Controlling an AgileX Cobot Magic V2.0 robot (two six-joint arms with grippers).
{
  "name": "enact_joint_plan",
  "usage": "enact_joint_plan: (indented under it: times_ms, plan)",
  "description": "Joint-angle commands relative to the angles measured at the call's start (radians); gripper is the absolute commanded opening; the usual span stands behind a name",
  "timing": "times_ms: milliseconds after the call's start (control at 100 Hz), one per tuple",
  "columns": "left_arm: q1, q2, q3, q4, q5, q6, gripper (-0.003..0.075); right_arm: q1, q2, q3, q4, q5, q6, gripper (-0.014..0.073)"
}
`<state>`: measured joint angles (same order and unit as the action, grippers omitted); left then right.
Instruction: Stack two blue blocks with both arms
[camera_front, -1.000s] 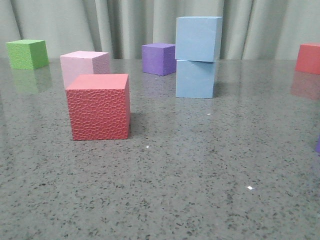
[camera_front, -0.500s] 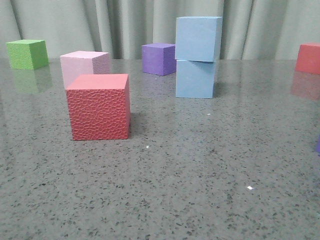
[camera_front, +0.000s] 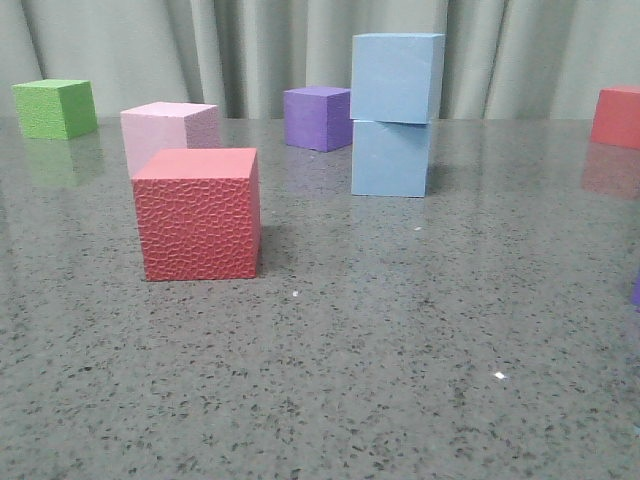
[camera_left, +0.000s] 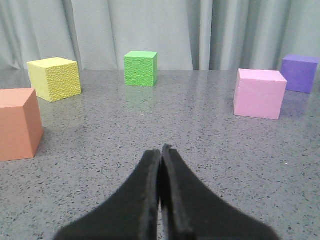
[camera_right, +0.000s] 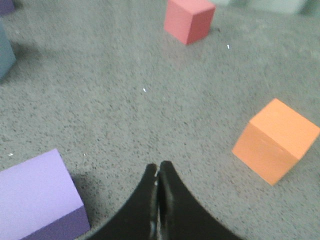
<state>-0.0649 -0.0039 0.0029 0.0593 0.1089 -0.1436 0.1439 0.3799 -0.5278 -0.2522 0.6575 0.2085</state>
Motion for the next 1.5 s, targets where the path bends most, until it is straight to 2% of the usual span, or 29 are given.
enact_joint_plan:
  times_ms: [0,350,440,600,1230,1490]
  plan:
    - [-0.009,-0.035,0.027,-0.007,-0.08,0.0,-0.0019,-0.006,-0.053,0.049,-0.005,-0.155,-0.007,-0.0069]
    - [-0.009,-0.035,0.027,-0.007,-0.08,0.0,-0.0019,-0.006,-0.351,0.317,0.063,-0.288,-0.009,-0.0069]
    - [-0.009,-0.035,0.027,-0.007,-0.08,0.0,-0.0019,-0.007,-0.411,0.357,0.093,-0.306,-0.044,-0.0069]
    - [-0.009,-0.035,0.027,-0.007,-0.08,0.0,-0.0019,-0.007,-0.408,0.404,0.15,-0.349,-0.134,-0.0069]
    - [-0.009,-0.035,0.027,-0.007,-0.08,0.0,-0.0019,-0.007,-0.408,0.555,0.152,-0.637,-0.135,-0.0069]
    - [-0.009,-0.035,0.027,-0.007,-0.08,0.0,-0.0019,-0.007,-0.408,0.556,0.152,-0.665,-0.135,-0.0069]
